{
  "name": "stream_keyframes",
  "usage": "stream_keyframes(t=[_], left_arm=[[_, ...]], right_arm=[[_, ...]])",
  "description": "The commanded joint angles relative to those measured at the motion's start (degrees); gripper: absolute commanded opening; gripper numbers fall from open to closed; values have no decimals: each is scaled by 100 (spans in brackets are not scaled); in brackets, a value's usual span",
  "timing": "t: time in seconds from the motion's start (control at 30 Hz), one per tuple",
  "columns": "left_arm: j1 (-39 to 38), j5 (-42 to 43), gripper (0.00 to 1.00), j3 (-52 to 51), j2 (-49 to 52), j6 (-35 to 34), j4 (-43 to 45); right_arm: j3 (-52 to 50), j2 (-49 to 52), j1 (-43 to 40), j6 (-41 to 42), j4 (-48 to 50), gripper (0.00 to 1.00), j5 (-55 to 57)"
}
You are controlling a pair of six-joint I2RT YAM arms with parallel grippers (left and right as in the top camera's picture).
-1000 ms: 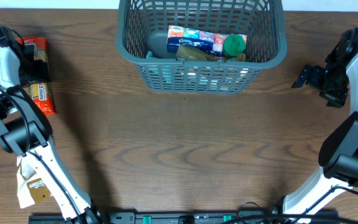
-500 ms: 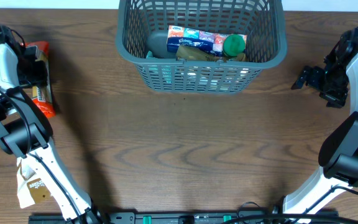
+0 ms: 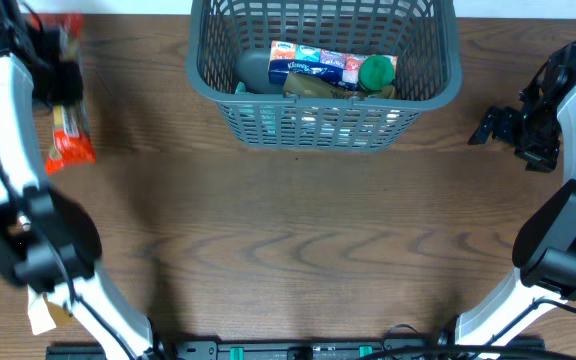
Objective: Pack container
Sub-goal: 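Lift the spaghetti package over the basket and open the left gripper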
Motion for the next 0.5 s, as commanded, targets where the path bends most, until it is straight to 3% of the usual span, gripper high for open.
stream_keyframes(t=[0.0, 0.13, 0.23, 0.33, 0.47], left_arm=[[-435, 125, 6, 264, -1119, 175, 299], [-1126, 127, 6, 264, -1753, 1001, 887], [-1805, 125, 6, 262, -1971, 2371, 1425], [-2398, 125, 6, 262, -1928, 3462, 2063], [-3027, 131, 6, 262, -1631, 4323, 2900]], right_arm=[[-26, -31, 26, -181, 17, 99, -24], [-26, -31, 26, -203, 15, 99, -22], [-26, -31, 26, -208, 24, 99, -22], [-26, -31, 26, -205, 59, 99, -24], [-26, -31, 26, -221, 59, 99, -24]])
